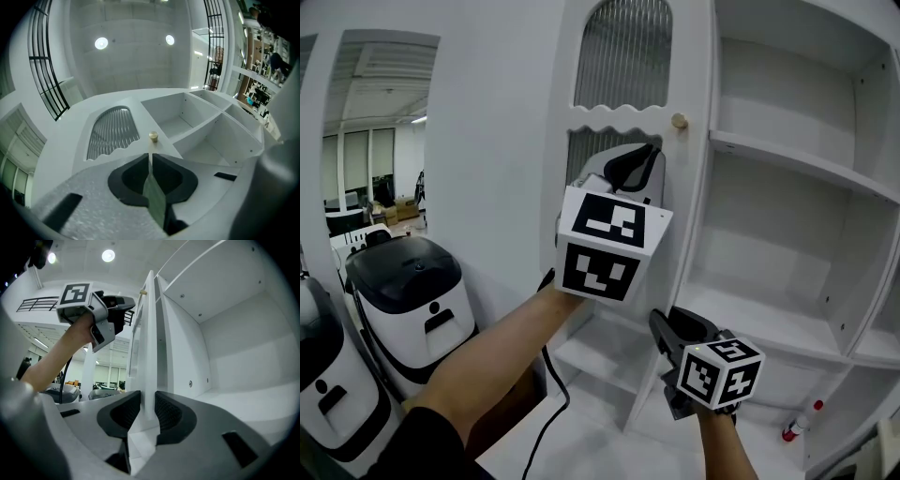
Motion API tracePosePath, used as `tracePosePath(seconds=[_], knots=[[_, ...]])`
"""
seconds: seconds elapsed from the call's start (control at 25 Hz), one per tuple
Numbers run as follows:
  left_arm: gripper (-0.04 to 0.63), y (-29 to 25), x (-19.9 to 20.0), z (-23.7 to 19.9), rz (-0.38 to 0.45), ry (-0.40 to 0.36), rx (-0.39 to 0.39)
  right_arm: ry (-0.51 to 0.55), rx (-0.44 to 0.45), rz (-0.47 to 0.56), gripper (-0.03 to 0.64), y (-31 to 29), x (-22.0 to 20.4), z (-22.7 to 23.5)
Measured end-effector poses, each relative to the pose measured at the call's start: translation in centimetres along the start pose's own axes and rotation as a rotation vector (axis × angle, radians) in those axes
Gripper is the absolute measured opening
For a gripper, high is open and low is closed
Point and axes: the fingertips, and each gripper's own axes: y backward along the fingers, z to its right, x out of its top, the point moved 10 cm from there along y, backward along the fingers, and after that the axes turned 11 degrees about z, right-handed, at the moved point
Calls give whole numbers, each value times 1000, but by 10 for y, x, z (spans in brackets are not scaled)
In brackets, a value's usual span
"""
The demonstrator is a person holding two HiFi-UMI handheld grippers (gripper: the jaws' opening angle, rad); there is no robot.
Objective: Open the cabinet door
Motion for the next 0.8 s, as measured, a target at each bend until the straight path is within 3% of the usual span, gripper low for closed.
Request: tracePosePath(seconds=[0.52, 0.8], knots=[[34, 73, -33, 2, -214, 57, 82, 5, 23, 13, 87, 12, 4, -24], [34, 113, -41, -11, -286, 90, 79, 20, -7, 27, 84, 13, 8, -56]])
